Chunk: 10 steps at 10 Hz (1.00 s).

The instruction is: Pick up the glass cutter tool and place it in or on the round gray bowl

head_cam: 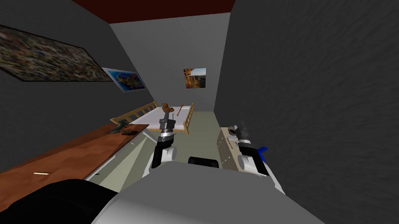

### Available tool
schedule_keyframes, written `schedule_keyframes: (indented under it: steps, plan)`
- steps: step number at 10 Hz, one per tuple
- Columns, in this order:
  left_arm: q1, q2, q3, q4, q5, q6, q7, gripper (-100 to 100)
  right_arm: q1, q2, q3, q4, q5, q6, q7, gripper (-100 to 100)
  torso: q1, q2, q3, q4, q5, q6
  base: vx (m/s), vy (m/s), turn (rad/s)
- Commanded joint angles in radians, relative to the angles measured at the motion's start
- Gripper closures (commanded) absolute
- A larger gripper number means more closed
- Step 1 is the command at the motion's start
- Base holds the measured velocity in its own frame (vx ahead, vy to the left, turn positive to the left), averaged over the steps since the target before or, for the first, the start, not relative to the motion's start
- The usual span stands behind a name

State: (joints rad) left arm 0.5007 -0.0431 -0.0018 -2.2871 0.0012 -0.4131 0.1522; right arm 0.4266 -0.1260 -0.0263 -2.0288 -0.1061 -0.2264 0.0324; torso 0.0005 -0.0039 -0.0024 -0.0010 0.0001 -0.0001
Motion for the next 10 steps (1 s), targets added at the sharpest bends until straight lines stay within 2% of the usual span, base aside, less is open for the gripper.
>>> schedule_keyframes:
  steps: [1, 2, 3, 4, 5, 7, 8, 10]
  plan:
    - [0.000, 0.000, 0.000, 0.000, 0.000, 0.000, 0.000, 0, -0.021, -0.008, 0.005, 0.044, -0.027, 0.036, -0.019, -100, 0.000, 0.000, 0.000, 0.000, 0.000, 0.000, 0.045, 0.019, -0.087]
    - [0.000, 0.000, 0.000, 0.000, 0.000, 0.000, 0.000, 0, -0.040, -0.019, 0.006, 0.084, -0.053, 0.067, -0.038, -100, 0.000, 0.000, 0.000, 0.000, 0.000, 0.000, 0.074, 0.026, -0.138]
    - [0.000, 0.000, 0.000, 0.000, 0.000, 0.000, 0.000, 0, -0.040, -0.019, 0.006, 0.084, -0.053, 0.068, -0.038, -100, 0.001, -0.001, 0.000, 0.000, 0.000, 0.000, 0.055, 0.022, -0.042]
    - [0.000, 0.000, 0.000, 0.000, 0.000, 0.000, 0.000, 0, -0.060, -0.030, 0.007, 0.118, -0.081, 0.102, -0.059, -100, 0.000, 0.000, 0.000, 0.000, 0.000, 0.000, 0.051, 0.014, -0.072]
    - [0.000, 0.000, 0.000, 0.000, 0.000, 0.000, 0.000, 0, -0.060, -0.030, 0.007, 0.126, -0.081, 0.102, -0.059, -100, 0.000, 0.000, 0.000, 0.000, 0.000, 0.000, 0.043, 0.010, -0.041]
    - [0.000, 0.000, 0.000, 0.000, 0.000, 0.000, 0.000, 0, -0.102, -0.052, 0.009, 0.200, -0.138, 0.171, -0.102, -100, 0.000, 0.000, 0.000, 0.000, 0.000, 0.000, 0.066, 0.022, -0.125]
    - [0.000, 0.000, 0.000, 0.000, 0.000, 0.000, 0.000, 0, -0.102, -0.052, 0.009, 0.215, -0.138, 0.173, -0.102, -100, 0.001, -0.001, -0.001, 0.000, 0.000, 0.000, 0.065, 0.027, -0.035]
    - [0.000, 0.000, 0.000, 0.000, 0.000, 0.000, 0.000, 0, -0.146, -0.073, 0.011, 0.290, -0.198, 0.238, -0.146, -100, 0.000, -0.001, 0.000, 0.000, 0.000, 0.000, 0.071, 0.022, -0.104]
